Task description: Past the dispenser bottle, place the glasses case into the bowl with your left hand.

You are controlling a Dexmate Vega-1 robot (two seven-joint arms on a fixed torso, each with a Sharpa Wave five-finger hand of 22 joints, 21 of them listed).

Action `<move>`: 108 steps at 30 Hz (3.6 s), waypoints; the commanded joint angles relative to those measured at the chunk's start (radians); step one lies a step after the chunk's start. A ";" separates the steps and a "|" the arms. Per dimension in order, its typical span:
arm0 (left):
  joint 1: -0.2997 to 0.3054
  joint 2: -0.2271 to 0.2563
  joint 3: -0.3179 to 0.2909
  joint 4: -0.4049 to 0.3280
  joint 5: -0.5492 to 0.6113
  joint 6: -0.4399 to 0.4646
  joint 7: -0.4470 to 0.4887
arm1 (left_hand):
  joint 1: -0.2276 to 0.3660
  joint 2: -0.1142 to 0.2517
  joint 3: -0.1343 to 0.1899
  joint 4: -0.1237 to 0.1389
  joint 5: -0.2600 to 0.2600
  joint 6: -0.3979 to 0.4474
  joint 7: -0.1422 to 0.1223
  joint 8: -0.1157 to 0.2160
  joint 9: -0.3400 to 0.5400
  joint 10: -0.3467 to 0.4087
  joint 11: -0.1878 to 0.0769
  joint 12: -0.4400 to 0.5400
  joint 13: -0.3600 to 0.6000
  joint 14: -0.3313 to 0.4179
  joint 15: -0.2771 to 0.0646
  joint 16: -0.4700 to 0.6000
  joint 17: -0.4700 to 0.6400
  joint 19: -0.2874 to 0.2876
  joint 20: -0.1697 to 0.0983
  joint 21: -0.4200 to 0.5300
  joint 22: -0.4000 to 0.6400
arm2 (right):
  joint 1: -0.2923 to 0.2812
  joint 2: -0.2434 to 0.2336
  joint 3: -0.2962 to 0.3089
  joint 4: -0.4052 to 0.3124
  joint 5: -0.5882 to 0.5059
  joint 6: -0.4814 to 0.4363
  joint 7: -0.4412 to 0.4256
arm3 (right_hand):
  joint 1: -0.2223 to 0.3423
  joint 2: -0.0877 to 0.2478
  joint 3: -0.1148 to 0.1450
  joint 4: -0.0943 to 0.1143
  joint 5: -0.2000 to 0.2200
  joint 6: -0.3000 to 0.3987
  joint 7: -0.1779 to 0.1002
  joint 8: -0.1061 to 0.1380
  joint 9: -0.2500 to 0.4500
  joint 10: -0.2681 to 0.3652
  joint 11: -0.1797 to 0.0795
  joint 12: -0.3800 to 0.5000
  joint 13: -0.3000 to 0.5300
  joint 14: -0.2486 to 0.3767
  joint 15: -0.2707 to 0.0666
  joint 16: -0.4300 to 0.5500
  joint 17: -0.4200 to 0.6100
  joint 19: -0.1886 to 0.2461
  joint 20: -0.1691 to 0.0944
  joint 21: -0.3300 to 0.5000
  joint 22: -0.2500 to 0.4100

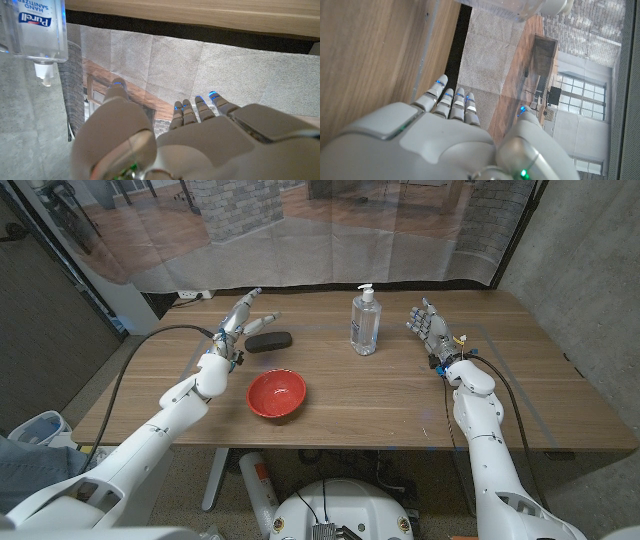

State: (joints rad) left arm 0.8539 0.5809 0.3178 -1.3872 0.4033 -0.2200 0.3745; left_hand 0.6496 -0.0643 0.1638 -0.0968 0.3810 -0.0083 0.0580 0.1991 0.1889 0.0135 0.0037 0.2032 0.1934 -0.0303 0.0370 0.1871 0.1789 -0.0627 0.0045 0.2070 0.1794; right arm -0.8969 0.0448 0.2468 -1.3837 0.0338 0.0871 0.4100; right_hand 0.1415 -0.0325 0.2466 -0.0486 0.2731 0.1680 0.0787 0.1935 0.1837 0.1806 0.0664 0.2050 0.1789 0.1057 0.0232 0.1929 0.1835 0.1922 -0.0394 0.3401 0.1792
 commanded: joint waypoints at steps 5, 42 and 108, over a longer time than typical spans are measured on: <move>0.003 0.036 0.025 -0.070 0.049 0.128 -0.046 | 0.016 -0.016 -0.003 -0.012 0.002 -0.007 0.003 -0.002 0.005 -0.006 0.010 0.001 0.003 0.004 0.012 0.002 0.006 -0.001 0.018 0.003 0.002 | -0.010 0.002 -0.007 -0.016 0.000 -0.008 -0.005 | 0.006 0.005 0.001 -0.003 -0.003 0.006 -0.003 0.003 0.004 0.007 0.002 0.002 0.002 0.014 0.000 0.004 0.004 0.010 -0.016 -0.003 0.002; -0.070 0.080 0.112 -0.068 0.128 0.254 -0.137 | 0.045 -0.057 -0.033 -0.029 0.004 0.051 0.000 0.017 0.008 0.044 0.007 0.018 0.005 0.057 -0.003 0.016 0.008 0.036 0.007 0.010 0.003 | 0.010 0.009 -0.005 0.005 0.001 0.000 -0.021 | 0.007 0.009 -0.002 -0.006 -0.006 0.007 -0.004 0.002 0.004 0.008 0.000 0.001 0.002 0.020 0.002 0.003 0.005 0.017 -0.015 -0.014 0.003; -0.134 0.102 0.220 -0.040 0.185 0.390 -0.308 | 0.039 -0.084 -0.091 -0.021 0.012 0.018 0.020 0.002 0.010 0.058 0.053 0.018 0.009 0.093 0.048 0.018 0.009 0.073 0.108 0.011 0.003 | 0.047 0.023 -0.007 0.057 -0.021 0.017 -0.026 | 0.013 0.016 -0.006 -0.012 -0.011 0.012 -0.007 0.003 0.004 0.011 0.000 0.002 0.003 0.027 0.001 0.001 0.006 0.027 -0.011 -0.034 0.004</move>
State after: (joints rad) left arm 0.7368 0.6927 0.5198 -1.4451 0.5839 0.1539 0.0847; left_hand 0.6860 -0.1408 0.0809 -0.1161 0.3886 0.0126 0.0699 0.2031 0.1965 0.0655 0.0522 0.2145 0.1979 0.0486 0.0802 0.1965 0.1837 0.0071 0.0958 0.2110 0.1789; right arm -0.8450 0.0652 0.2419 -1.3216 0.0166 0.1077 0.3899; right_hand 0.1493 -0.0246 0.2400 -0.0552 0.2653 0.1753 0.0712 0.1935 0.1837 0.1804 0.0663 0.2050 0.1789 0.1271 0.0230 0.1929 0.1835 0.2118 -0.0411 0.3067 0.1790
